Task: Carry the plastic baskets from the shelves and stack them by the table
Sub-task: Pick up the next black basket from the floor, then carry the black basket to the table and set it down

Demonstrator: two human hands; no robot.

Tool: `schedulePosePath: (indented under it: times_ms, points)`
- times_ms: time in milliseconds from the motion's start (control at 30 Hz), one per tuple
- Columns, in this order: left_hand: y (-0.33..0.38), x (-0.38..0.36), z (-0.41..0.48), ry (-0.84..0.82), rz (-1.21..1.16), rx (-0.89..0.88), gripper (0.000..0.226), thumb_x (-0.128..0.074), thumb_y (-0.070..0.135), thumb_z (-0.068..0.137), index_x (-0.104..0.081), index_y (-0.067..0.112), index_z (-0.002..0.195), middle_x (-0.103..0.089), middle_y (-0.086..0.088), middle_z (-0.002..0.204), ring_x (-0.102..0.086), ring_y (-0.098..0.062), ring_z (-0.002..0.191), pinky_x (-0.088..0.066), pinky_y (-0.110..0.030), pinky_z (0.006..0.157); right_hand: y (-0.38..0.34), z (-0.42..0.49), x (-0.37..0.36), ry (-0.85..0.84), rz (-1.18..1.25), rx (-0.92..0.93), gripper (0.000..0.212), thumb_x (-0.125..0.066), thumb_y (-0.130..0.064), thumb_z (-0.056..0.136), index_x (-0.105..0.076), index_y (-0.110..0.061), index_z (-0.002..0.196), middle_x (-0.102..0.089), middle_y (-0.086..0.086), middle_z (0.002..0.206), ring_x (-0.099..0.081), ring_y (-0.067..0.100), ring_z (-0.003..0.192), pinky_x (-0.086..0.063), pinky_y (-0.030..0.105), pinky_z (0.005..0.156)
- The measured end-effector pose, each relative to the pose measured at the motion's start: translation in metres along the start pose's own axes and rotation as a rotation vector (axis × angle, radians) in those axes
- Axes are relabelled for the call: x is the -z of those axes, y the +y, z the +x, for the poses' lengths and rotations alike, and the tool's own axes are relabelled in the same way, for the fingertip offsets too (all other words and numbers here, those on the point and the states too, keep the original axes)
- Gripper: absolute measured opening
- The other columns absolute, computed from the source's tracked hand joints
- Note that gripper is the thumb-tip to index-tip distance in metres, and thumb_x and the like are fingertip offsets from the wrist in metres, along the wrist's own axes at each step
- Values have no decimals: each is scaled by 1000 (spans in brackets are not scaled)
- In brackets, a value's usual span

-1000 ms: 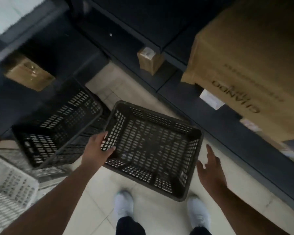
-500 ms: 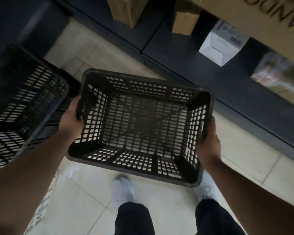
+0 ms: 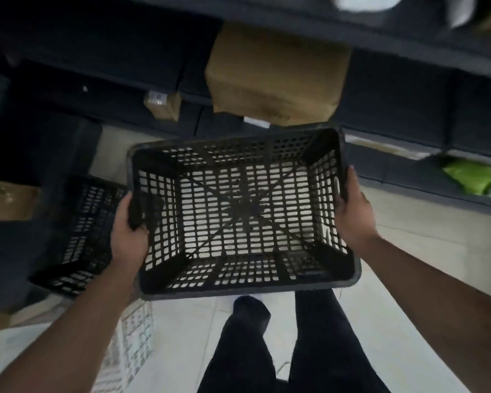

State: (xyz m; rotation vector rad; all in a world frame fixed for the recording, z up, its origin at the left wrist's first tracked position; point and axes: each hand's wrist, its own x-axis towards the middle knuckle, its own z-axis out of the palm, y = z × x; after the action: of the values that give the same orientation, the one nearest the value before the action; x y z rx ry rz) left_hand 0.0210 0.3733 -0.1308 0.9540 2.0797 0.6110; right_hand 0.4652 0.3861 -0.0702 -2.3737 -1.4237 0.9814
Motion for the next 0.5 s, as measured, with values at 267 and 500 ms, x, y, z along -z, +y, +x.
schedulePosePath:
  times_ms: [267, 500]
  points:
    - [212, 13, -125, -238, 124, -432, 66, -58, 10, 95, -39, 57, 137, -61, 7, 130, -63, -16, 107, -50, -37, 92, 74, -149, 146, 311, 198, -235, 75, -44, -9, 95, -8, -33, 157, -62, 22, 128, -63, 41, 102, -53, 48, 85]
    - [315, -67, -233, -419, 284, -764, 71, -58, 13, 96, -34, 74, 125, -66, -3, 126, -68, -38, 100, -56, -55, 85, 168, -299, 224, 582, 395, -419, 69, -45, -13, 98, -12, -29, 157, -51, 15, 146, -55, 37, 124, -45, 45, 99]
